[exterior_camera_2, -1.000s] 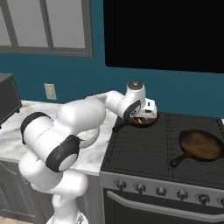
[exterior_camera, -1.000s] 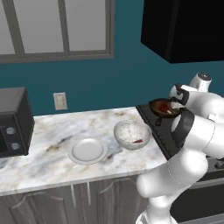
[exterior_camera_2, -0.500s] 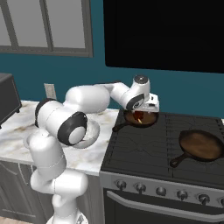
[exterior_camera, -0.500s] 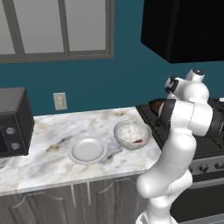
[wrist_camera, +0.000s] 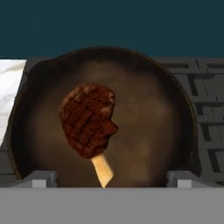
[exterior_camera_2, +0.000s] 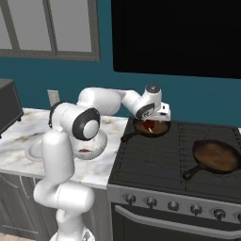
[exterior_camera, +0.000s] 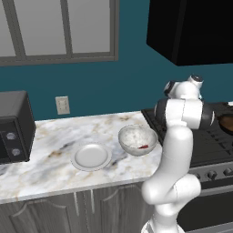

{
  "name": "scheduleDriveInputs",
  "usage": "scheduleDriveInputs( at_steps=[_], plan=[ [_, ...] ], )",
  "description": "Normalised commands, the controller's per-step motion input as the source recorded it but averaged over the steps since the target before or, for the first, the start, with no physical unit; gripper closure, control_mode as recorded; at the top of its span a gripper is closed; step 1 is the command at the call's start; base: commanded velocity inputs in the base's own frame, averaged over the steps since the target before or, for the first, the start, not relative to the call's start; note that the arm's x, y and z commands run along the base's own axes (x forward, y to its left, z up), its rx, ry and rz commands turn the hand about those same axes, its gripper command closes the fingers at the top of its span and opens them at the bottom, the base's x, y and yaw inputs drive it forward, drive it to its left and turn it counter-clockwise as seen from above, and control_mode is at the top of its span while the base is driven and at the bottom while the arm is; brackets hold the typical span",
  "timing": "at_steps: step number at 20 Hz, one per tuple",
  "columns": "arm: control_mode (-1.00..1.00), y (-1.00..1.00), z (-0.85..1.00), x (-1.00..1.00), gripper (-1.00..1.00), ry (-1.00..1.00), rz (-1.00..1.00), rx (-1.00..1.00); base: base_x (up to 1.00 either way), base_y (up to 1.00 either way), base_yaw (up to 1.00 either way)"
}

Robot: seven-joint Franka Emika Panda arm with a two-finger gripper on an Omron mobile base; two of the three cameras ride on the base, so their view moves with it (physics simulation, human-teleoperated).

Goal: Place one of the steaks on the plate and the other in the bowl. Then place the bowl in the fridge.

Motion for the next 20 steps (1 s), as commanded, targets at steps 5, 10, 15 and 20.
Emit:
scheduleDriveInputs(
  at_steps=[5, 10, 15, 20],
  plan=[
    [-1.0, 0.11, -0.15, 0.28, -1.0, 0.02, 0.0, 0.0, 0.0, 0.0, 0.0],
    [-1.0, 0.3, -0.24, 0.0, -1.0, 0.07, 0.0, 0.0, 0.0, 0.0, 0.0],
    [-1.0, 0.22, -0.22, 0.13, -1.0, 0.04, 0.0, 0.0, 0.0, 0.0, 0.0],
    [-1.0, 0.02, -0.13, 0.3, -1.0, 0.04, 0.0, 0.0, 0.0, 0.0, 0.0]
  ],
)
